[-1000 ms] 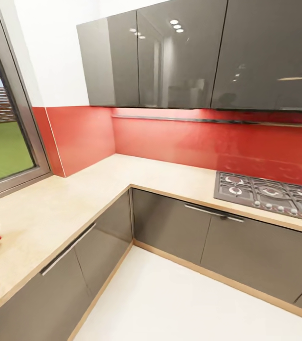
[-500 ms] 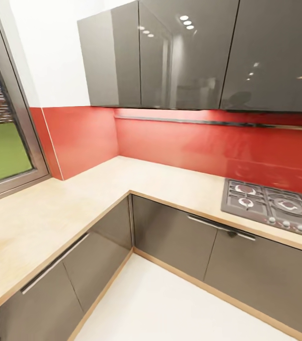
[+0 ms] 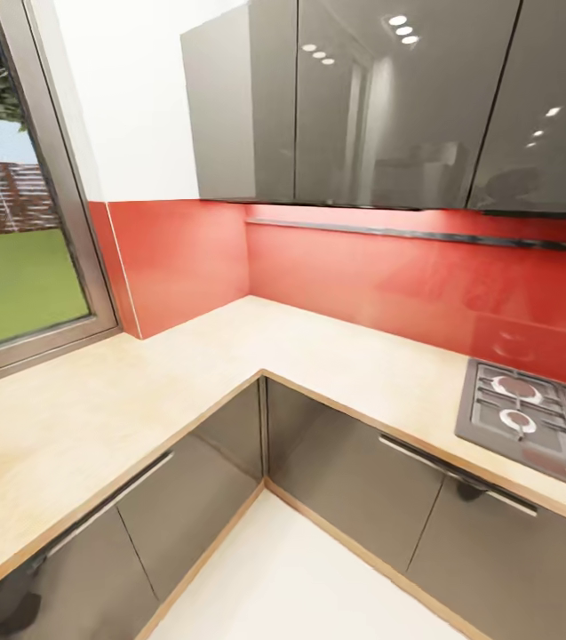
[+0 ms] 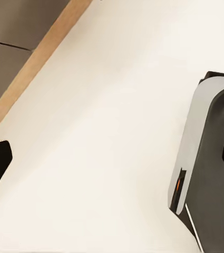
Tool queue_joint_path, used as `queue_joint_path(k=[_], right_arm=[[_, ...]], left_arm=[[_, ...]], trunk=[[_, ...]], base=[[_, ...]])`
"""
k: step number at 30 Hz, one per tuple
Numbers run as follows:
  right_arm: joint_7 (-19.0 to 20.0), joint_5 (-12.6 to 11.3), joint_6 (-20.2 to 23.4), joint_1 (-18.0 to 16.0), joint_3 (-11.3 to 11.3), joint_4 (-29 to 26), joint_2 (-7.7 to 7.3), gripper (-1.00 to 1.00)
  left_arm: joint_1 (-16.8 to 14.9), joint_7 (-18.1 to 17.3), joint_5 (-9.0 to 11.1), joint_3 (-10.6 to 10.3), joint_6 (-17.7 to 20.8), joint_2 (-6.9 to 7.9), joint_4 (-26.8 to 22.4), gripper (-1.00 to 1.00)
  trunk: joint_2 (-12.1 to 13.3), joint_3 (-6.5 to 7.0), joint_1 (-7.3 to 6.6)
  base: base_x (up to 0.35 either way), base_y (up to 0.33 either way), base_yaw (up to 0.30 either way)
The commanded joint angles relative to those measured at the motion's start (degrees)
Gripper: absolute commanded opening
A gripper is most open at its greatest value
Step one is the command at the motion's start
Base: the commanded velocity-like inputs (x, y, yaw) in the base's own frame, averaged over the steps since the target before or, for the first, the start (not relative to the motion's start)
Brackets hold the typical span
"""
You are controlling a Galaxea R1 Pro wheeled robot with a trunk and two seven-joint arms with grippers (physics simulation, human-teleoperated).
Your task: Set up a coffee station on the kitchen countertop: keep the coffee maker on the countertop, move the bottle of coffee from the kitchen shelf to the counter next to the coffee maker, place a paper coffee filter on top of the coffee maker, put the saucer next to the coffee maker with the coffee cup on the saucer, and place the electric kettle next to the coffee maker.
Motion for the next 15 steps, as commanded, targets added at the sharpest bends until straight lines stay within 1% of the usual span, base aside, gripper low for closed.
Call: queue_joint_path(k=[1, 4, 6, 9, 15], right_arm=[[0.0, -0.1, -0.2, 0.0, -0.2, 0.1, 0.0, 1.0], [0.0, -0.1, -0.2, 0.0, -0.2, 0.1, 0.0, 1.0], [0.0, -0.1, -0.2, 0.0, -0.2, 0.1, 0.0, 1.0], [0.0, -0.1, -0.2, 0.0, -0.2, 0.1, 0.0, 1.0], [0.0, -0.1, -0.2, 0.0, -0.2, 0.1, 0.0, 1.0]], left_arm=[[0.0, -0.1, 0.2, 0.4, -0.2, -0.01, -0.1, 1.0], [0.0, -0.1, 0.3, 0.4, -0.2, -0.03, -0.1, 1.0], [0.0, -0.1, 0.2, 0.4, -0.2, -0.07, -0.1, 1.0], [0.0, -0.1, 0.3, 0.4, -0.2, -0.09, -0.1, 1.0], [0.0, -0.1, 0.3, 0.4, -0.2, -0.1, -0.1, 1.0]], trunk=[[-0.1, -0.07, 0.04], [-0.1, -0.07, 0.04], [-0.1, -0.07, 0.04], [-0.1, -0.07, 0.04], [-0.1, -0.07, 0.04]], base=[[0.228, -0.232, 0.276], [0.105, -0.234, 0.276], [0.033, -0.146, 0.276], [0.015, -0.065, 0.276], [0.003, -0.014, 0.276]])
